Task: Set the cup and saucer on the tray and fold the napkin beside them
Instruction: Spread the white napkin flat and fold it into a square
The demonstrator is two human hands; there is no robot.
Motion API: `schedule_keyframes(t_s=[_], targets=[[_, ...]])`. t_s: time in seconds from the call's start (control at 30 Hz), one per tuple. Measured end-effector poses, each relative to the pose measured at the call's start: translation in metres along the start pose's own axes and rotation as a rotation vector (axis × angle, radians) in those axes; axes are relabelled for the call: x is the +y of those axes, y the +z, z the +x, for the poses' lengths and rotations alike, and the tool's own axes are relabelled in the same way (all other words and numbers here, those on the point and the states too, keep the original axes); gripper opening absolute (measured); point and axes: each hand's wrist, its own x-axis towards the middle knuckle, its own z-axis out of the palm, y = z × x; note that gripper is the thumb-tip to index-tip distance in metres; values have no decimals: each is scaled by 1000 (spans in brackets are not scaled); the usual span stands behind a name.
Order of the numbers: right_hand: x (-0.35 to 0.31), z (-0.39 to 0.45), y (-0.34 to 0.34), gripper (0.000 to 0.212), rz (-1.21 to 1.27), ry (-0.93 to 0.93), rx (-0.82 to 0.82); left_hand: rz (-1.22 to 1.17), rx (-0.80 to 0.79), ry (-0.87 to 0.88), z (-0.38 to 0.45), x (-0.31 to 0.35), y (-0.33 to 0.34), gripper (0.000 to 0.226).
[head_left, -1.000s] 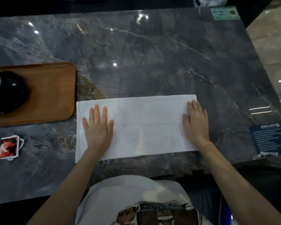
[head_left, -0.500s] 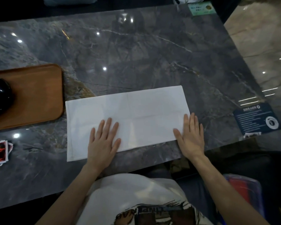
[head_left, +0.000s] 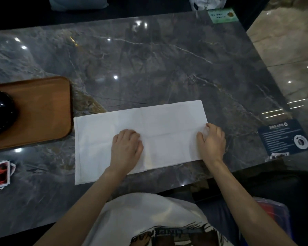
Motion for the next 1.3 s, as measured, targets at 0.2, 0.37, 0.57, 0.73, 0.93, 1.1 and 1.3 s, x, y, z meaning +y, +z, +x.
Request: schedule_keyframes(t_s=[0.2,0.37,0.57,0.73,0.93,1.1,1.3], targets=[[-21,30,0,46,47,251,-61,-17,-130,230,50,40,16,46],[-21,46,-1,43,145,365,-186,146,-326,201,58,46,38,69],[-20,53,-16,19,242,301,-328,150,-331,200,57,41,47,64],[-25,54,-40,13,589,383,-465,147,-369,184,57,44,40,61],[-60,45,-60,22,742,237,-505,-574,-376,-94,65,60,-4,44],[-108,23,-64,17,784,79,-593,-1054,-342,-210,40,83,-64,54],[-162,4,-56,11,778,-35,-620,-824,-26,-319,8,72,-97,54]])
